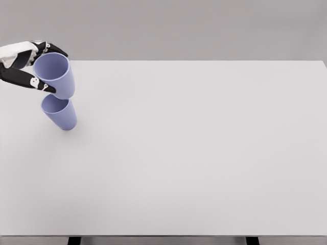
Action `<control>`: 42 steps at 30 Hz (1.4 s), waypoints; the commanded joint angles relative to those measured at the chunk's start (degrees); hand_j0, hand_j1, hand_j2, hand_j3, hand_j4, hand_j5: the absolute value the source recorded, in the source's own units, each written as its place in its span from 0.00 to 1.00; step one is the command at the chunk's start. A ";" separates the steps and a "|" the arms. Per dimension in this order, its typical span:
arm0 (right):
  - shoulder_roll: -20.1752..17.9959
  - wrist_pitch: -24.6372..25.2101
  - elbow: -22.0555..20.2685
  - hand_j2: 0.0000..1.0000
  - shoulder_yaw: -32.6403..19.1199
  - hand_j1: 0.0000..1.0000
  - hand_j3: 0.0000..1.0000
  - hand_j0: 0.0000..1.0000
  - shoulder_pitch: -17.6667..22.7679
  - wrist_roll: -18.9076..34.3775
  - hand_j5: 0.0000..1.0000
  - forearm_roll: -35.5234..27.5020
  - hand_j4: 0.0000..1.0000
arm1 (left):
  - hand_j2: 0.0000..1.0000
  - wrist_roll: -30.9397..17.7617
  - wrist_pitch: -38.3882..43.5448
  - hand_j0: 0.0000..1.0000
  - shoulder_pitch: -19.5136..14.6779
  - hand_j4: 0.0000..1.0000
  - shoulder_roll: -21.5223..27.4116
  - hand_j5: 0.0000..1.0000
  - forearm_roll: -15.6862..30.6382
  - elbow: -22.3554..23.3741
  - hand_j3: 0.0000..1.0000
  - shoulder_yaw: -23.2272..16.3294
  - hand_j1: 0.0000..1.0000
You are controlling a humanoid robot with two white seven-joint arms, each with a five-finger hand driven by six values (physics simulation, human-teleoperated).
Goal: Place the right cup on the left cup with left arm
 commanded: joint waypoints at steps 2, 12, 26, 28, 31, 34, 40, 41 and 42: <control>-0.01 -0.03 0.01 1.00 0.00 1.00 1.00 1.00 0.00 -0.01 1.00 -0.04 1.00 | 0.56 0.03 -0.05 0.56 0.09 0.56 0.63 0.56 0.23 0.90 0.56 0.43 0.56; -0.01 -0.03 0.01 1.00 0.00 1.00 1.00 1.00 0.00 -0.01 1.00 -0.04 1.00 | 0.56 0.03 0.04 0.56 2.29 0.56 1.34 0.56 0.32 4.15 0.56 0.52 0.56; -0.01 -0.03 0.01 1.00 0.00 1.00 1.00 1.00 0.00 -0.01 1.00 -0.04 1.00 | 0.56 0.03 0.04 0.56 3.60 0.56 2.57 0.56 2.34 2.30 0.56 1.13 0.56; -0.01 -0.03 0.01 1.00 0.00 1.00 1.00 1.00 0.00 -0.01 1.00 -0.04 1.00 | 0.56 0.03 0.04 0.56 3.60 0.56 2.22 0.56 2.25 2.13 0.56 1.13 0.56; -0.01 0.06 0.01 1.00 0.00 1.00 1.00 1.00 0.00 -0.01 1.00 -0.04 1.00 | 0.56 0.03 0.04 0.56 3.96 0.56 1.95 0.56 2.16 2.13 0.56 1.13 0.56; -0.01 -0.03 0.01 1.00 0.00 1.00 1.00 1.00 0.00 -0.01 1.00 -0.04 1.00 | 0.56 0.03 -0.05 0.56 4.75 0.56 1.69 0.56 2.08 2.13 0.56 1.13 0.56; -0.01 -0.03 0.01 1.00 0.00 1.00 1.00 1.00 0.00 -0.01 1.00 -0.04 1.00 | 0.56 0.03 -0.05 0.56 4.92 0.56 0.72 0.56 1.90 2.48 0.56 1.13 0.56; -0.01 0.06 0.01 1.00 0.00 1.00 1.00 1.00 0.00 -0.01 1.00 -0.04 1.00 | 0.56 0.03 -0.05 0.56 4.92 0.56 0.72 0.56 1.90 2.65 0.56 1.13 0.56; -0.01 0.06 0.01 1.00 0.00 1.00 1.00 1.00 0.00 -0.01 1.00 -0.04 1.00 | 0.56 0.12 -0.05 0.56 4.92 0.56 0.72 0.56 1.90 2.74 0.56 1.13 0.56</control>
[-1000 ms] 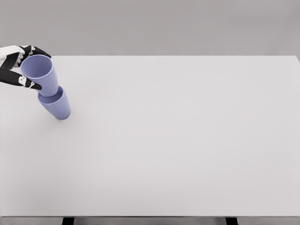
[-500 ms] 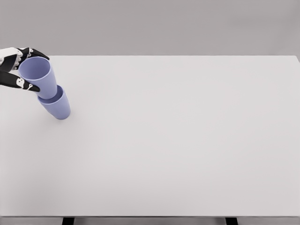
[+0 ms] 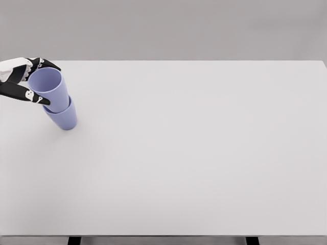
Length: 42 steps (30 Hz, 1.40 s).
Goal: Place the right cup on the left cup with left arm
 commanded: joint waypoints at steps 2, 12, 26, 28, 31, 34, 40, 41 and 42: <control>-0.01 -0.03 0.01 1.00 0.00 1.00 1.00 1.00 0.00 0.00 1.00 -0.03 1.00 | 0.56 0.01 -0.05 0.56 0.00 0.56 -0.10 0.56 0.00 0.28 0.56 0.14 0.56; -0.01 -0.03 0.01 1.00 0.00 1.00 1.00 1.00 0.00 0.00 1.00 -0.03 1.00 | 0.80 0.18 -0.13 0.80 0.26 0.80 -0.19 0.80 -0.35 1.77 0.80 0.14 0.80; -0.01 -0.03 0.01 1.00 -0.09 1.00 1.00 1.00 0.00 0.00 1.00 -0.03 1.00 | 0.93 0.27 -0.66 0.93 0.26 0.93 -0.19 0.93 -0.61 1.60 0.93 0.14 0.93; -0.01 -0.03 0.01 1.00 0.00 1.00 1.00 1.00 0.00 0.00 1.00 -0.03 1.00 | 0.93 0.18 -0.66 0.93 0.26 0.93 -0.19 0.93 -0.61 1.60 0.93 0.06 0.93; -0.01 -0.03 0.01 1.00 0.00 1.00 1.00 1.00 0.00 0.00 1.00 -0.03 1.00 | 0.94 0.27 -0.66 0.94 0.26 0.94 -0.19 0.94 -0.61 1.51 0.94 0.14 0.94; -0.01 -0.03 0.01 1.00 0.00 1.00 1.00 1.00 0.00 0.00 1.00 -0.03 1.00 | 0.99 0.18 -0.66 0.99 0.18 0.99 -0.19 0.99 -0.61 1.33 0.99 0.14 0.99; -0.01 -0.03 0.01 1.00 0.00 1.00 1.00 1.00 0.00 0.00 1.00 -0.03 1.00 | 1.00 0.18 -0.66 1.00 0.09 1.00 0.16 1.00 -0.61 1.16 1.00 1.37 1.00; -0.01 -0.03 0.01 1.00 0.00 1.00 1.00 1.00 0.00 0.00 1.00 -0.03 1.00 | 1.00 0.18 -0.66 1.00 0.09 1.00 0.42 1.00 -0.61 0.98 1.00 1.55 1.00; -0.01 0.06 0.01 1.00 0.00 1.00 1.00 1.00 0.00 0.00 1.00 -0.03 1.00 | 1.00 0.18 -0.66 1.00 0.09 1.00 0.60 1.00 -0.61 0.81 1.00 2.16 1.00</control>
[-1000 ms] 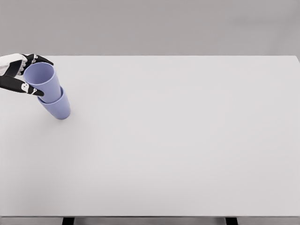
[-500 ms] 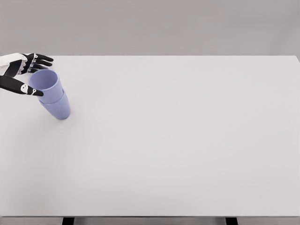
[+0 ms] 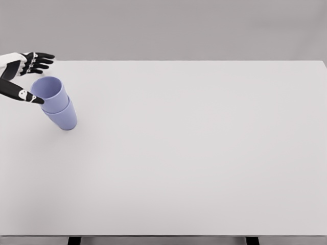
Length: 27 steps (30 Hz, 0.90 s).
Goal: Place the right cup on the left cup with left arm
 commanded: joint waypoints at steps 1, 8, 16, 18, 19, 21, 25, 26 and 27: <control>-0.01 0.06 0.01 1.00 0.00 1.00 1.00 1.00 0.00 -0.01 1.00 -0.03 1.00 | 1.00 0.00 -0.03 1.00 0.00 1.00 0.63 1.00 0.26 -0.31 1.00 0.81 1.00; -0.01 -0.03 0.01 1.00 0.00 1.00 1.00 1.00 0.00 -0.01 1.00 -0.03 1.00 | 1.00 -0.09 -0.38 1.00 0.00 1.00 3.44 1.00 0.70 -3.73 1.00 3.44 1.00; -0.01 -0.03 0.01 1.00 0.00 1.00 1.00 1.00 0.00 -0.01 1.00 -0.03 1.00 | 1.00 -0.27 -14.08 1.00 2.28 1.00 7.48 1.00 0.70 -13.23 1.00 5.12 1.00; -0.01 -0.03 0.01 1.00 0.00 1.00 1.00 1.00 0.00 -0.01 1.00 -0.03 1.00 | 1.00 -3.52 -24.80 1.00 3.60 1.00 8.01 1.00 0.44 -13.23 1.00 5.03 1.00; -0.01 -0.03 0.01 1.00 0.00 1.00 1.00 1.00 0.00 -0.01 1.00 -0.03 1.00 | 1.00 -5.36 -31.13 1.00 3.78 1.00 8.01 1.00 0.00 -13.23 1.00 5.03 1.00; -0.01 -0.03 0.01 1.00 0.00 1.00 1.00 1.00 0.00 -0.01 1.00 -0.03 1.00 | 1.00 -5.98 -40.79 1.00 4.48 1.00 8.19 1.00 -1.06 -13.23 1.00 5.03 1.00; -0.01 0.06 0.01 1.00 0.00 1.00 1.00 1.00 0.00 -0.01 1.00 -0.03 1.00 | 1.00 -5.98 -46.10 1.00 5.98 1.00 6.96 1.00 -11.34 -13.23 1.00 5.12 1.00; -0.01 -0.03 0.01 1.00 0.00 1.00 1.00 1.00 0.00 -0.01 1.00 0.06 1.00 | 1.00 -5.98 -46.10 1.00 5.98 1.00 6.25 1.00 -11.34 -13.23 1.00 5.12 1.00; -0.01 0.06 0.01 1.00 0.00 1.00 1.00 1.00 0.00 -0.01 1.00 -0.03 1.00 | 1.00 -5.98 -46.10 1.00 5.98 1.00 6.08 1.00 -11.34 -13.23 1.00 5.29 1.00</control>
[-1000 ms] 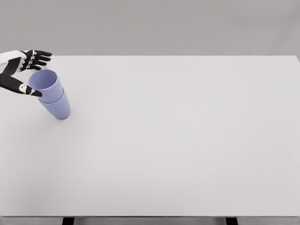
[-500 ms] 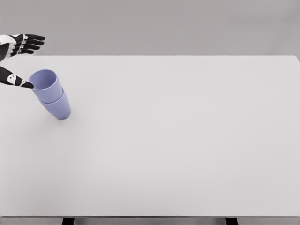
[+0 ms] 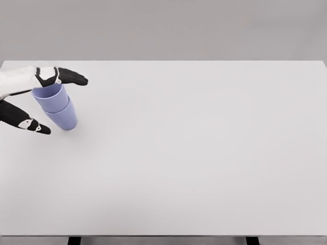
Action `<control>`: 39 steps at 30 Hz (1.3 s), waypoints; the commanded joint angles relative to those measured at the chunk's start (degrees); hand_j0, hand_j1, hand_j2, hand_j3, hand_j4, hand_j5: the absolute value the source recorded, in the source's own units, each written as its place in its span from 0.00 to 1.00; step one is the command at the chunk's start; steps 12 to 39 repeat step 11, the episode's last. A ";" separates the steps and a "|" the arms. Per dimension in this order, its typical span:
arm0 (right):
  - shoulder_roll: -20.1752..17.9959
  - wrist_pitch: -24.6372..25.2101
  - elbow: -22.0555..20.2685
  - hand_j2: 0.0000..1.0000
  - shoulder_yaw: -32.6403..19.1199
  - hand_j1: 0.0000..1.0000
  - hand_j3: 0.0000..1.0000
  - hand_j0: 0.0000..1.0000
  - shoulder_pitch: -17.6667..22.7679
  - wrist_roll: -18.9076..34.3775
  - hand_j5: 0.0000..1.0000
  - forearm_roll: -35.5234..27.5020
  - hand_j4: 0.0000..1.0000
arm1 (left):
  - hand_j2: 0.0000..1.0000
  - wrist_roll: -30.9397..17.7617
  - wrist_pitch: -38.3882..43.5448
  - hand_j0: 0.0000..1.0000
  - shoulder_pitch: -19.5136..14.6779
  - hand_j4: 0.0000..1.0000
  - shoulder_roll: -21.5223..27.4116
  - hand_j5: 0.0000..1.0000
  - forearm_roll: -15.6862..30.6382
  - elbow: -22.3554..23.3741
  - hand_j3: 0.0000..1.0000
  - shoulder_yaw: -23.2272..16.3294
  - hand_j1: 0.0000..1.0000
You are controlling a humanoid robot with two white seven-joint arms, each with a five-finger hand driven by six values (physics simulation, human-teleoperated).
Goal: Place the right cup on the left cup with left arm
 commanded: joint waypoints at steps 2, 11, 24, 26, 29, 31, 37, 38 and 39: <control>-0.01 -0.02 0.01 1.00 0.01 1.00 1.00 1.00 0.00 0.00 1.00 -0.04 1.00 | 1.00 -0.37 -1.94 1.00 0.00 1.00 -3.82 1.00 -2.35 -0.06 1.00 1.39 1.00; -0.01 -0.02 0.01 1.00 0.01 1.00 1.00 1.00 0.00 0.00 1.00 -0.04 1.00 | 1.00 -0.37 -1.94 1.00 0.09 1.00 -3.91 1.00 -2.44 -0.06 1.00 1.48 1.00; -0.01 -0.02 0.01 1.00 0.01 1.00 1.00 1.00 0.00 0.00 1.00 -0.04 1.00 | 1.00 -0.37 -1.94 1.00 0.09 1.00 -3.91 1.00 -2.44 -0.06 1.00 1.48 1.00; -0.01 -0.02 0.01 1.00 0.01 1.00 1.00 1.00 0.00 0.00 1.00 -0.04 1.00 | 1.00 -0.37 -1.94 1.00 0.09 1.00 -3.91 1.00 -2.44 -0.06 1.00 1.48 1.00; -0.01 -0.02 0.01 1.00 0.01 1.00 1.00 1.00 0.00 0.00 1.00 -0.04 1.00 | 1.00 -0.37 -1.94 1.00 0.09 1.00 -3.91 1.00 -2.44 -0.06 1.00 1.48 1.00; -0.01 -0.02 0.01 1.00 0.01 1.00 1.00 1.00 0.00 0.00 1.00 -0.04 1.00 | 1.00 -0.37 -1.94 1.00 0.09 1.00 -3.91 1.00 -2.44 -0.06 1.00 1.48 1.00; -0.01 -0.02 0.01 1.00 0.01 1.00 1.00 1.00 0.00 0.00 1.00 -0.04 1.00 | 1.00 -0.37 -1.94 1.00 0.09 1.00 -3.91 1.00 -2.44 -0.06 1.00 1.48 1.00; -0.01 -0.02 0.01 1.00 0.01 1.00 1.00 1.00 0.00 0.00 1.00 -0.04 1.00 | 1.00 -0.37 -1.94 1.00 0.09 1.00 -3.91 1.00 -2.44 -0.06 1.00 1.48 1.00; -0.01 -0.02 0.01 1.00 0.01 1.00 1.00 1.00 0.00 0.00 1.00 -0.04 1.00 | 1.00 -0.37 -1.94 1.00 0.09 1.00 -3.91 1.00 -2.44 -0.06 1.00 1.48 1.00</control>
